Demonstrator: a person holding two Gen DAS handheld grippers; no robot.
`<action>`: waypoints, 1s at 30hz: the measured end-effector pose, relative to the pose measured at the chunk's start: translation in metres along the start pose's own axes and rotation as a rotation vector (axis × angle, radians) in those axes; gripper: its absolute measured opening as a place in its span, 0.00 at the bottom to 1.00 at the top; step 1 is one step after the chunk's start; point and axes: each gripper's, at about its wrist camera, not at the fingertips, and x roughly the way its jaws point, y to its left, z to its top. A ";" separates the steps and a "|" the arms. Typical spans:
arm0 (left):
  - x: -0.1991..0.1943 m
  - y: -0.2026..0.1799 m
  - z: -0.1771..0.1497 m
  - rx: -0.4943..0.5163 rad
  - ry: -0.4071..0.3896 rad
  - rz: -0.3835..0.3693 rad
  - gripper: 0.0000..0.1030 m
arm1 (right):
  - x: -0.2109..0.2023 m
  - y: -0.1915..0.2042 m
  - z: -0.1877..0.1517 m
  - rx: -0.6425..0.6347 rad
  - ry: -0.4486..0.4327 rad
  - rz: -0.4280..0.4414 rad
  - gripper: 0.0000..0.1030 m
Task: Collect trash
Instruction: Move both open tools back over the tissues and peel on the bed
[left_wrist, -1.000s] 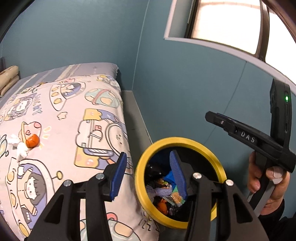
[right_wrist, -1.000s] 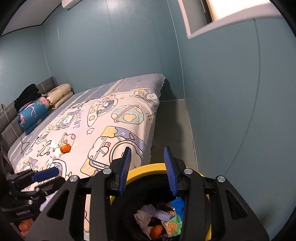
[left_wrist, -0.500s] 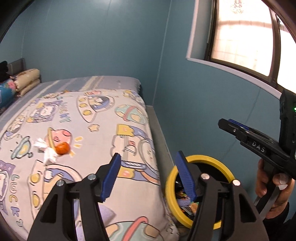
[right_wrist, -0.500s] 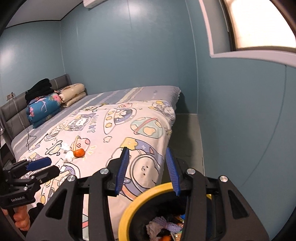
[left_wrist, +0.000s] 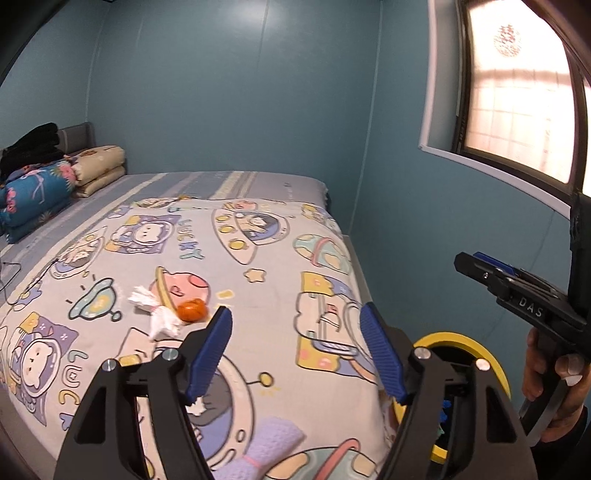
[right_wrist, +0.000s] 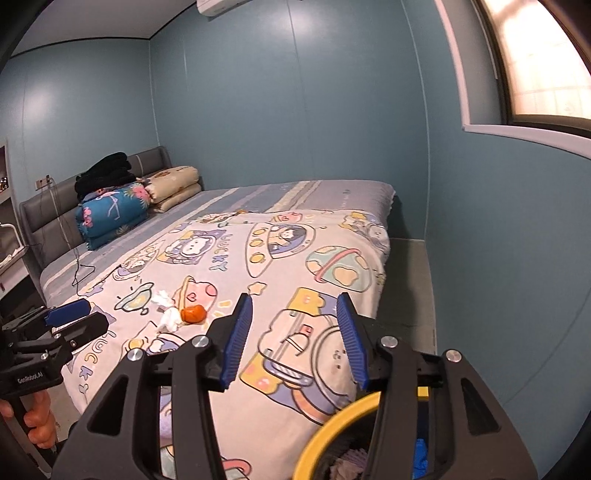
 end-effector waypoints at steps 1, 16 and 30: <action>0.000 0.004 0.000 -0.005 -0.002 0.005 0.67 | 0.002 0.004 0.001 -0.002 -0.002 0.007 0.43; -0.011 0.059 0.005 -0.062 -0.022 0.094 0.67 | 0.035 0.061 0.019 -0.070 -0.002 0.102 0.44; -0.003 0.110 0.004 -0.124 -0.011 0.152 0.72 | 0.076 0.100 0.027 -0.104 0.035 0.159 0.47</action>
